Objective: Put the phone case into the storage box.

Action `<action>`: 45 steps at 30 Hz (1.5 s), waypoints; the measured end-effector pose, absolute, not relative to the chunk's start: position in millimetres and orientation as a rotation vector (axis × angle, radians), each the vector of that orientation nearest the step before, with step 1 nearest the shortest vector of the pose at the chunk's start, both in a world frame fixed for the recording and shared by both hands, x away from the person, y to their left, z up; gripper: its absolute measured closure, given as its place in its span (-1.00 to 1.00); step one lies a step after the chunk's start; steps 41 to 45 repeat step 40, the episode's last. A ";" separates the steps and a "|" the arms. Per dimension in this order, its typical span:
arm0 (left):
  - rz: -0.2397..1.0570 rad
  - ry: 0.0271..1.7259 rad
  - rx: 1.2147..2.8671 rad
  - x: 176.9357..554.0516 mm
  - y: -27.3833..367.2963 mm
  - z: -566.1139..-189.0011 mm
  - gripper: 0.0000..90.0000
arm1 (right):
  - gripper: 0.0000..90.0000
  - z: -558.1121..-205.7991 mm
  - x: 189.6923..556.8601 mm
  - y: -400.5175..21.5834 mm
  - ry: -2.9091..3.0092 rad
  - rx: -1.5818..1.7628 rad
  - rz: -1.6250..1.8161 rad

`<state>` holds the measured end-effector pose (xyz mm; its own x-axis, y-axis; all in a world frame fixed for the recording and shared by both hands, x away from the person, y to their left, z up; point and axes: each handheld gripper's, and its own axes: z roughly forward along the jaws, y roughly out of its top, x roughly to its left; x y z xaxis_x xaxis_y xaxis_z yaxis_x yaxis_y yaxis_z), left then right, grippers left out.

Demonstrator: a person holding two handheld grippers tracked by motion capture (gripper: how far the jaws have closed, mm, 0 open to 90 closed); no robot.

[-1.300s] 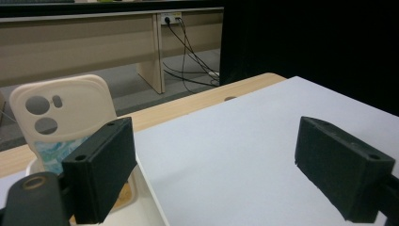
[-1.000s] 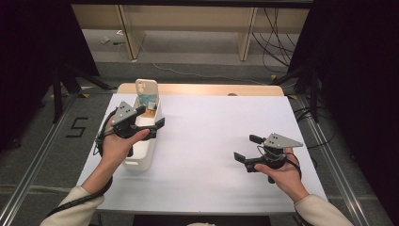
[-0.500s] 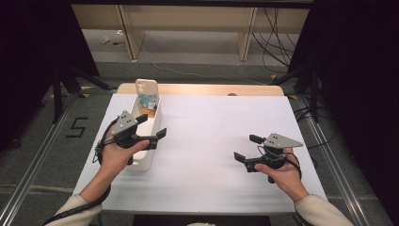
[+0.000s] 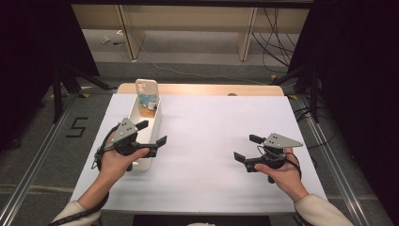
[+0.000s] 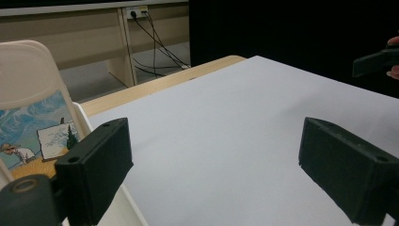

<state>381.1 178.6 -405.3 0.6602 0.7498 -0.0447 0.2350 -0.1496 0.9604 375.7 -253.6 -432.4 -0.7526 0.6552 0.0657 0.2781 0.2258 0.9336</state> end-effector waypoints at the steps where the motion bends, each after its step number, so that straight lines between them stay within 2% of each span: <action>1: 0.544 0.805 1.704 380.4 178.6 -406.1 -0.79 | -0.84 -432.4 375.8 -253.6 2.164 0.866 1.537; 45: 0.527 0.785 1.721 368.2 178.9 -417.1 -0.89 | -0.84 -432.6 375.9 -255.3 2.169 0.857 1.546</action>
